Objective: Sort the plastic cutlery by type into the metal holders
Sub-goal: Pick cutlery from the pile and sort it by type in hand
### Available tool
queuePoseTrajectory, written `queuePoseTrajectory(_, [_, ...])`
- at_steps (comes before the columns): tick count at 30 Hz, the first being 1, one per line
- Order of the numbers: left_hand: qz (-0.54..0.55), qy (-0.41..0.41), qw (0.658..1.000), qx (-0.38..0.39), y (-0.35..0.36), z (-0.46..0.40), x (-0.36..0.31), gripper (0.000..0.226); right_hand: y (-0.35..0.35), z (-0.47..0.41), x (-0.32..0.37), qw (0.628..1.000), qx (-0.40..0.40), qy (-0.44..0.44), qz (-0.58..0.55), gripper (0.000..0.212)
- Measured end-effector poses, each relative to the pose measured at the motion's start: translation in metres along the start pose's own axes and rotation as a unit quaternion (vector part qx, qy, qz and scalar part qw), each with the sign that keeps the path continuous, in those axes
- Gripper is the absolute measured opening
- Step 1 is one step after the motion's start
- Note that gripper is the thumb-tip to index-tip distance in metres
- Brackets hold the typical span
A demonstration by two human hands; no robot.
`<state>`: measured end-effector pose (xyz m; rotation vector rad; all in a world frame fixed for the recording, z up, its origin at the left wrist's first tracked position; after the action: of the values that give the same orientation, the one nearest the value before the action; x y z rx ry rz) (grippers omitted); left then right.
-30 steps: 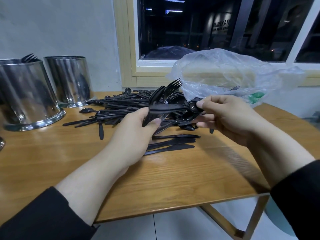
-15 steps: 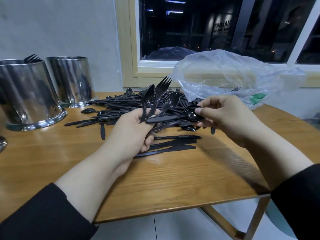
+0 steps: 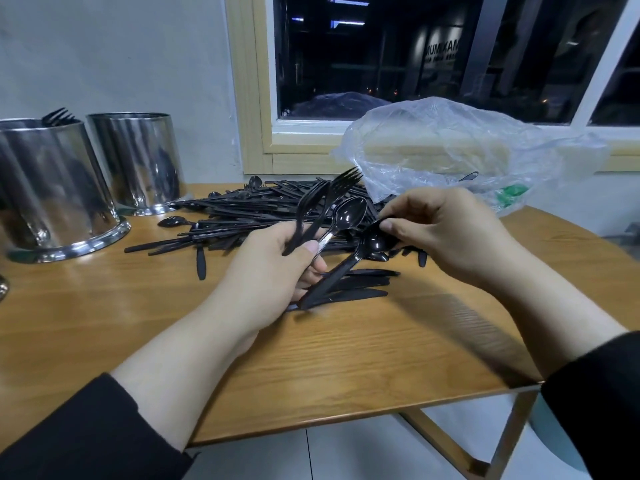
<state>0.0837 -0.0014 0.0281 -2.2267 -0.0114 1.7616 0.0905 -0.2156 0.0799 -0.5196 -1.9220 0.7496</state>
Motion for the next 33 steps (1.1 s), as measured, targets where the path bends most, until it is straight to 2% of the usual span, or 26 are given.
queuePoseTrajectory(4, [-0.063, 0.024, 0.997, -0.03, -0.005, 0.0, -0.002, 0.021, 0.002, 0.001, 0.003, 1.0, 0.003, -0.011, -0.013, 0.006])
queuePoseTrajectory(8, [-0.034, 0.011, 0.999, -0.015, -0.003, 0.0, -0.001, 0.022, 0.0, 0.001, 0.004, 0.999, -0.007, -0.029, -0.036, 0.007])
queuePoseTrajectory(18, [0.102, -0.009, 0.993, 0.062, 0.006, 0.003, -0.002, 0.019, 0.004, -0.003, -0.007, 0.993, -0.091, -0.022, -0.072, 0.008])
queuePoseTrajectory(22, [0.14, -0.033, 0.985, 0.1, 0.009, 0.004, -0.001, 0.021, 0.006, -0.004, -0.008, 0.993, -0.112, -0.022, -0.018, 0.009])
queuePoseTrajectory(33, [0.142, -0.052, 0.98, 0.13, 0.011, 0.005, -0.001, 0.024, 0.016, -0.012, -0.014, 0.992, -0.116, -0.033, 0.018, 0.019])
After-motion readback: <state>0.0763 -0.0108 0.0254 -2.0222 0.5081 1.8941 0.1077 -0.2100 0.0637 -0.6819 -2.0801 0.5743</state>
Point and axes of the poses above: each hand's wrist, its own z-axis away from the middle knuckle, its own y-axis out of the palm, x = y × z, the point moved 5 cm from there along -z, towards the middle knuckle, and after that the axes turned 8 degrees about x, right-handed, at the moved point
